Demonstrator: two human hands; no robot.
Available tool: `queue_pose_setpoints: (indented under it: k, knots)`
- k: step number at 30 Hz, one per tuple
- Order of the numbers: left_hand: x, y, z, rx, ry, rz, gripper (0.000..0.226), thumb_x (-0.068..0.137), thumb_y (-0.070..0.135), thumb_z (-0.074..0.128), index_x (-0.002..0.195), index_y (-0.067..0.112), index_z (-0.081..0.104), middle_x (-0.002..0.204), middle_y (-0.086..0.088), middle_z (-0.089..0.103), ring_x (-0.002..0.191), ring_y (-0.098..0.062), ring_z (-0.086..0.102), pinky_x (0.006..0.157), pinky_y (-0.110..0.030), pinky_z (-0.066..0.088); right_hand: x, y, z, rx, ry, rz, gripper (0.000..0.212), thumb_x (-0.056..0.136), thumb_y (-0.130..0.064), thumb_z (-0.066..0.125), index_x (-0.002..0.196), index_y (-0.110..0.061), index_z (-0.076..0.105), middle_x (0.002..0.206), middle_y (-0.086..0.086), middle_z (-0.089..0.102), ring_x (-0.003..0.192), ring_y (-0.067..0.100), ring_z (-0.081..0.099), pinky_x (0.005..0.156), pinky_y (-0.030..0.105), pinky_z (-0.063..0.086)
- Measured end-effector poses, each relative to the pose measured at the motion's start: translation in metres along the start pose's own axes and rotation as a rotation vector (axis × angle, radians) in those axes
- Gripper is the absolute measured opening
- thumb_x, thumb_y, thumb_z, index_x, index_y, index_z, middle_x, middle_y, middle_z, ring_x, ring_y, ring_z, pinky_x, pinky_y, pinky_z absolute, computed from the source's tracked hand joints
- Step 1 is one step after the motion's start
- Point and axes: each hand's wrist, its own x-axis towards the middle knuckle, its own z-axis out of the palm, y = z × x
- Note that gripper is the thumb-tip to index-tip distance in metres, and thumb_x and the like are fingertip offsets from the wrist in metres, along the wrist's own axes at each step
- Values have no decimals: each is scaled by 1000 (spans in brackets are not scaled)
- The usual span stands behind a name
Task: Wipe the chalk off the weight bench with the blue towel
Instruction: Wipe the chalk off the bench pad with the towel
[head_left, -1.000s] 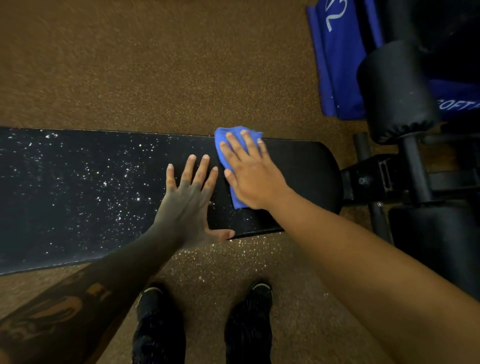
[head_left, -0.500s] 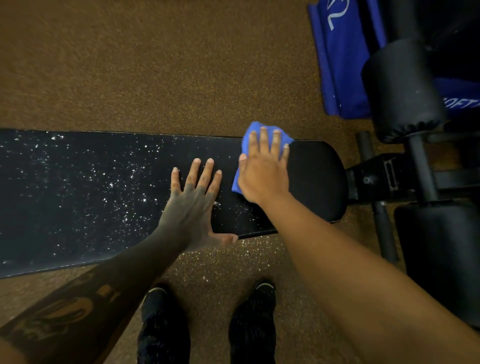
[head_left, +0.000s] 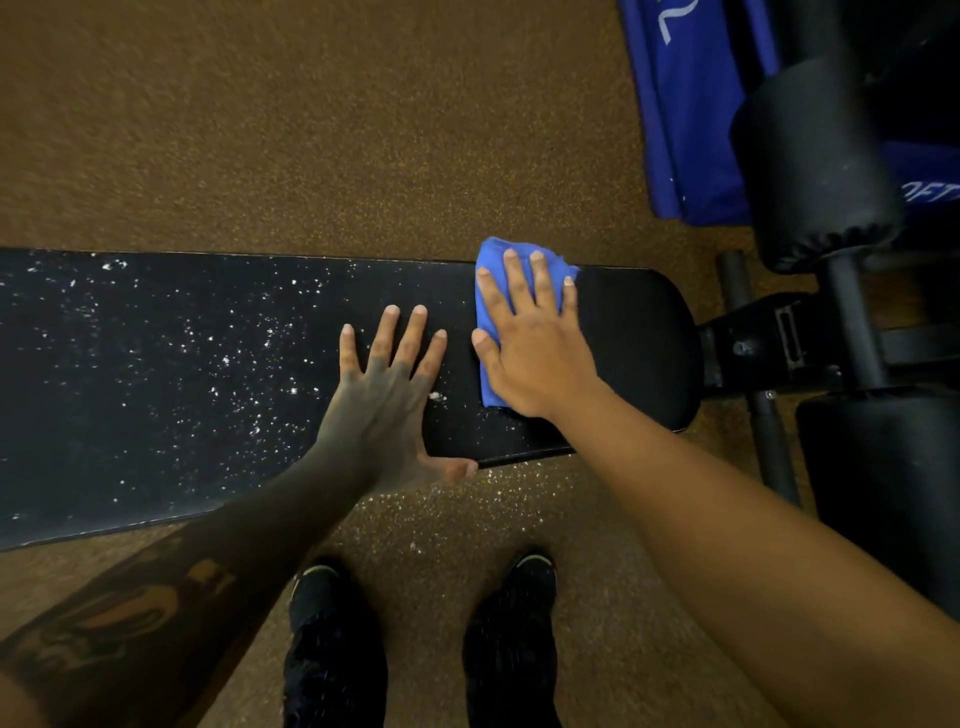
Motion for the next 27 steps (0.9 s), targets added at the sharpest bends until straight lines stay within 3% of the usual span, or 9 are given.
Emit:
queue_pose_setpoints:
  k: [4,9,13,18,23,27]
  knots:
    - [0,0,1,10,3,1,141,53,104,20,154,12,-14,163,-15,-23,149,-37,-22,117,-68,-4,-30,-3,8,-29,3,-139,67,100,-49,25,158,-19,10,166,11,7,153,34,0,119,60,12]
    - [1,-2,3,7,4,11,142,52,105,20,154,12,-14,163,-16,-23,149,-37,-22,117,-68,-4,-51,-1,13,80,6,148,67,101,-47,22,158,-18,3,167,10,-3,152,31,-10,122,55,5]
    - [-1,-3,3,-12,10,43,140,53,105,22,156,14,-7,164,-16,-19,150,-38,-19,117,-69,-4,-81,-24,22,50,-1,-20,67,101,-47,21,158,-18,6,167,10,0,153,31,-8,121,57,9]
    - [-1,-8,2,18,-4,70,140,52,105,20,155,15,-9,163,-16,-20,150,-38,-19,116,-70,-1,-88,-13,27,107,45,308,65,102,-48,18,158,-18,4,166,12,-3,152,31,-10,122,54,4]
    - [-1,-8,2,20,-9,73,141,51,105,22,155,16,-12,163,-16,-23,149,-38,-21,116,-70,1,-105,-23,33,46,12,33,65,101,-48,20,158,-18,7,167,11,1,153,30,-5,122,56,7]
    - [-1,-9,2,30,-8,81,142,51,105,24,155,16,-13,162,-16,-24,149,-38,-22,116,-70,0,-103,-13,35,69,90,373,65,102,-48,17,157,-15,10,166,15,3,153,33,-3,122,55,6]
